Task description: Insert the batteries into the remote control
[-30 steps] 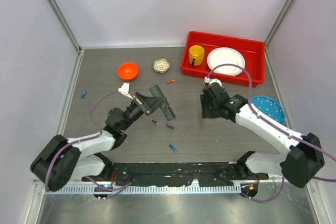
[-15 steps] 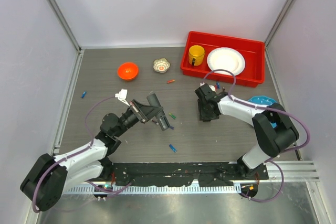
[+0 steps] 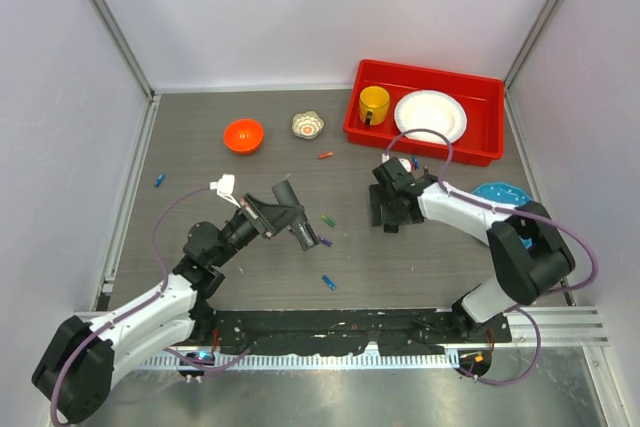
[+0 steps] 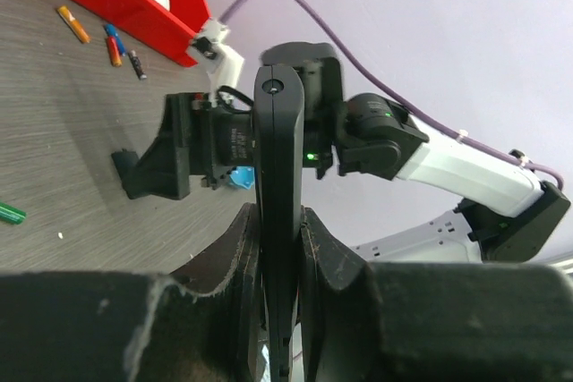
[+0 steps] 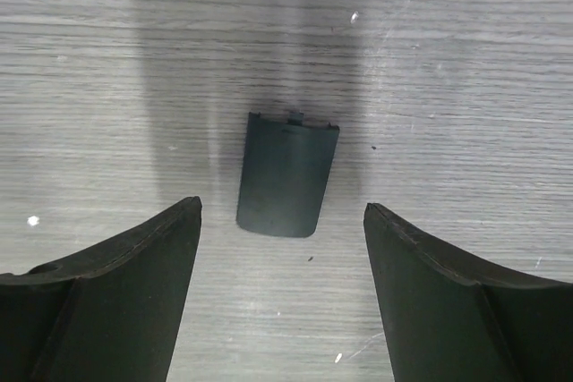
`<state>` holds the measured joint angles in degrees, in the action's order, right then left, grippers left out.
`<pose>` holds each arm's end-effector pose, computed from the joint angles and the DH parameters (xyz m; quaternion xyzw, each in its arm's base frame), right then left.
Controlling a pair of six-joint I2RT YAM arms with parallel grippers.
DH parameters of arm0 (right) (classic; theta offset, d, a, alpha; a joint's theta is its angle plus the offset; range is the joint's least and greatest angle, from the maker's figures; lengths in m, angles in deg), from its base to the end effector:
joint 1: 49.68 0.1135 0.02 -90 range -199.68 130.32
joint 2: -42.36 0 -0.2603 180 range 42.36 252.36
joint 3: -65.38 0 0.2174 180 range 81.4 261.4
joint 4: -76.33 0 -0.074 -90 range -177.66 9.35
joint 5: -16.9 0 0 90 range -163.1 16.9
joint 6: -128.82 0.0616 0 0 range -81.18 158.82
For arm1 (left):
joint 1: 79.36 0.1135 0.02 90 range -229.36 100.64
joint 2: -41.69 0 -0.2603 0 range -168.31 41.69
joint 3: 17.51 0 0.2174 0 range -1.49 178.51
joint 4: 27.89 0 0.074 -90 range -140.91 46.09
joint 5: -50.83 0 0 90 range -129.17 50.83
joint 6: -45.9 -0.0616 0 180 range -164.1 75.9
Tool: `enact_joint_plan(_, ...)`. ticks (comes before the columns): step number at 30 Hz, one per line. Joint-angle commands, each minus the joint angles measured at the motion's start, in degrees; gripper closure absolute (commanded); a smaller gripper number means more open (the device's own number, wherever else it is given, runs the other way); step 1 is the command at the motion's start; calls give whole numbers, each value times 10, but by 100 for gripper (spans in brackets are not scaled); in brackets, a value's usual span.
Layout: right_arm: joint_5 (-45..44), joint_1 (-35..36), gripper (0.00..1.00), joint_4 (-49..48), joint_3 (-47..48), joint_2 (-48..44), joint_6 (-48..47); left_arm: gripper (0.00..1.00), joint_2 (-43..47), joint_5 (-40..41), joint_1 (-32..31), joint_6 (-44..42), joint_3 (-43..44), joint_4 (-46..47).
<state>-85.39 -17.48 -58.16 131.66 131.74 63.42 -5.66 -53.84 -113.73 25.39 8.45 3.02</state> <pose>0.2322 0.1307 0.1635 -0.0449 0.9762 -0.0048 0.2123 0.1380 -0.1133 0.2478 -0.1004 0.6403 -0.6469 0.4019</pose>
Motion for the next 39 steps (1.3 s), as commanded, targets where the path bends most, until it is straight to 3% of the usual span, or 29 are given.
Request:
enact_joint_plan(1, -6, 35, 21, -38, 34, -99, 1, 100, 31, 29, 3, -23, 0, -39)
enact_joint_plan(7, -21, 126, 31, -152, -1, -132, -73, 100, 69, 17, 11, -20, 8, -112)
enact_joint_plan(12, -29, 126, 32, -146, 1, -120, -47, 100, 71, -55, 22, -15, -3, -70)
enact_joint_plan(16, -37, 127, 19, -188, -27, -132, -25, 100, 104, -51, 22, -15, -25, -73)
enact_joint_plan(18, -27, 125, 19, -194, -31, -126, -27, 100, 129, -54, 22, -17, -35, -73)
enact_joint_plan(27, -13, 126, 27, -240, -39, -98, -29, 100, 159, -80, 22, -28, -41, -91)
enact_joint_plan(32, 22, 129, 35, -225, 11, -48, -56, 100, 150, -74, 22, -30, -37, -105)
enact_joint_plan(39, 27, 146, 36, -213, 63, 27, -76, 100, 131, -64, 22, -33, -33, -90)
